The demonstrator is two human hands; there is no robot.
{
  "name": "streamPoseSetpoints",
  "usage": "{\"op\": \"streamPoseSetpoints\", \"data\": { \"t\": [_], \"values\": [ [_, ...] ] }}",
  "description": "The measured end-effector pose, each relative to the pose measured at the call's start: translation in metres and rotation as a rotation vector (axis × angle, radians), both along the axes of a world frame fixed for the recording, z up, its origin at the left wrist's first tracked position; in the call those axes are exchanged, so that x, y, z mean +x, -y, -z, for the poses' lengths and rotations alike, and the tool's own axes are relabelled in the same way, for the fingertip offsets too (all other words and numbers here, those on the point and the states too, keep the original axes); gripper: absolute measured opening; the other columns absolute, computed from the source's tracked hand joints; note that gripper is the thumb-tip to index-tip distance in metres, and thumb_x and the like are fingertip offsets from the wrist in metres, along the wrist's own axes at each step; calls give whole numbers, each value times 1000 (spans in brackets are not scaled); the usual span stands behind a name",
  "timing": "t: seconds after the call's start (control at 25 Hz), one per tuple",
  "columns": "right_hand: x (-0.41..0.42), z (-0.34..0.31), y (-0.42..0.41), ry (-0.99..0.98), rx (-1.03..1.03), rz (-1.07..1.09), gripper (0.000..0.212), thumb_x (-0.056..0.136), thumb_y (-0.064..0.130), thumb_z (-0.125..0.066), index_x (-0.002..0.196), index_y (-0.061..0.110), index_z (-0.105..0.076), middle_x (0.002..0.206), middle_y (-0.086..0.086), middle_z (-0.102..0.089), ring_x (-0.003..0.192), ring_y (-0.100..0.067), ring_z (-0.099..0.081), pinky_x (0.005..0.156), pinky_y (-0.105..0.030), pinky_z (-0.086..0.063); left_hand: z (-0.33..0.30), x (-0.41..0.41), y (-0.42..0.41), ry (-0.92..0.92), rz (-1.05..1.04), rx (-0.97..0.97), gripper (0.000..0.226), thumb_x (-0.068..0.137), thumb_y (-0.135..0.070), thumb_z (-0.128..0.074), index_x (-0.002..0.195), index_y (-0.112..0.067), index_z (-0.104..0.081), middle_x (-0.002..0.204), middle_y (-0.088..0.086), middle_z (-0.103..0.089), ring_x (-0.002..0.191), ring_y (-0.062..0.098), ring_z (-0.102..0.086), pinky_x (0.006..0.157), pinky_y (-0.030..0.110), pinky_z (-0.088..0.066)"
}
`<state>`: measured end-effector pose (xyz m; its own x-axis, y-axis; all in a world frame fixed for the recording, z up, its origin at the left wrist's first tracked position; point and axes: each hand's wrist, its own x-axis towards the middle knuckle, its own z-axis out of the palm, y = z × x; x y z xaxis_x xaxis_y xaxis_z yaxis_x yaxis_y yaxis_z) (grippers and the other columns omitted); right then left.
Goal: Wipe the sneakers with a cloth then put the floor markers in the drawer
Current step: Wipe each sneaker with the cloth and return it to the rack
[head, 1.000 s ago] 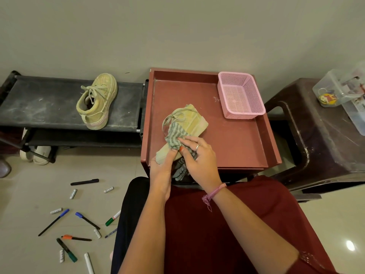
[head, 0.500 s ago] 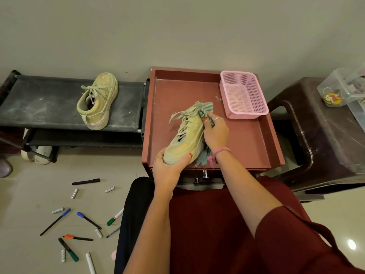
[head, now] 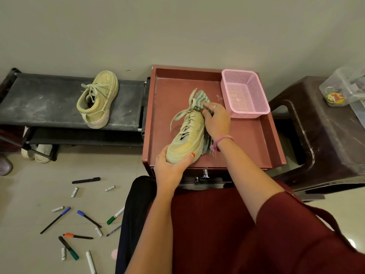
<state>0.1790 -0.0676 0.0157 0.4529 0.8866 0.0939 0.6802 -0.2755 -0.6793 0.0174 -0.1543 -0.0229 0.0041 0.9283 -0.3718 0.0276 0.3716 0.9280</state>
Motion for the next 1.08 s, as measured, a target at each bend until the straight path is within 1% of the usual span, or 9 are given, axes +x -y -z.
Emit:
{"op": "streamPoseSetpoints", "data": {
  "t": [0.08, 0.2, 0.36, 0.44, 0.56, 0.68, 0.8, 0.96, 1.08],
  "values": [
    [-8, -8, 11, -28, -23, -35, 29, 91, 12, -57, 118, 16, -66, 119, -3, -63, 113, -19, -56, 93, -13, -32, 0, 1, 0, 21, -24, -8, 50, 62, -36, -85, 106, -36, -62, 108, -11, -69, 100, 5, -65, 89, 30, -54],
    [-38, -15, 60, -37, -66, -118, 28, 92, 11, -56, 117, 16, -66, 119, -2, -63, 111, -18, -56, 96, -15, -34, 0, 0, -1, 43, -57, -12, 50, 62, -38, -83, 109, -31, -65, 104, -10, -71, 97, 6, -66, 88, 32, -55],
    [-51, -10, 101, 52, -42, -219, 28, 91, 9, -56, 115, 17, -68, 120, -2, -61, 110, -21, -53, 96, -15, -31, -4, 0, 0, 61, -31, 17, 34, 69, -26, -83, 98, -35, -66, 94, -10, -73, 89, 7, -69, 79, 29, -56],
    [-47, -6, 83, 55, -21, -150, 28, 91, 9, -57, 115, 15, -68, 119, -4, -61, 112, -23, -54, 97, -17, -33, -4, 0, 1, 58, -32, 26, 34, 70, -25, -84, 97, -35, -66, 96, -9, -73, 91, 7, -68, 80, 27, -55],
    [-36, 0, 38, 119, -19, -86, 29, 92, 9, -55, 118, 16, -66, 122, -2, -60, 111, -21, -51, 91, -9, -25, -4, 1, 1, 70, -47, 12, 34, 71, -25, -84, 97, -35, -64, 100, -10, -71, 95, 5, -67, 81, 22, -52],
    [-16, -1, 1, 53, 28, -8, 28, 89, 5, -58, 114, 12, -68, 117, -6, -65, 109, -22, -58, 96, -17, -36, -4, 2, 2, 58, -30, 17, 39, 69, -28, -85, 99, -36, -62, 103, -11, -69, 97, 5, -65, 82, 21, -52],
    [-10, -10, 1, 4, -21, -16, 28, 89, 5, -58, 115, 10, -67, 118, -7, -65, 113, -20, -58, 96, -12, -32, -1, 2, 1, 37, -42, 1, 51, 64, -39, -86, 108, -34, -62, 108, -10, -67, 101, 6, -64, 86, 24, -53],
    [-32, -19, 62, 45, -78, -193, 28, 90, 5, -57, 115, 12, -68, 118, -4, -65, 110, -16, -58, 92, 0, -26, -2, 1, 0, 71, -79, -5, 33, 72, -28, -83, 96, -36, -63, 97, -12, -70, 93, 3, -66, 78, 19, -51],
    [-42, -15, 94, 39, -19, -268, 27, 88, 4, -60, 111, 13, -70, 113, -6, -65, 106, -19, -59, 98, -21, -42, -1, 1, -1, 105, -84, -13, 32, 72, -26, -83, 99, -32, -67, 96, -11, -73, 91, 4, -68, 78, 22, -54]
  ]
}}
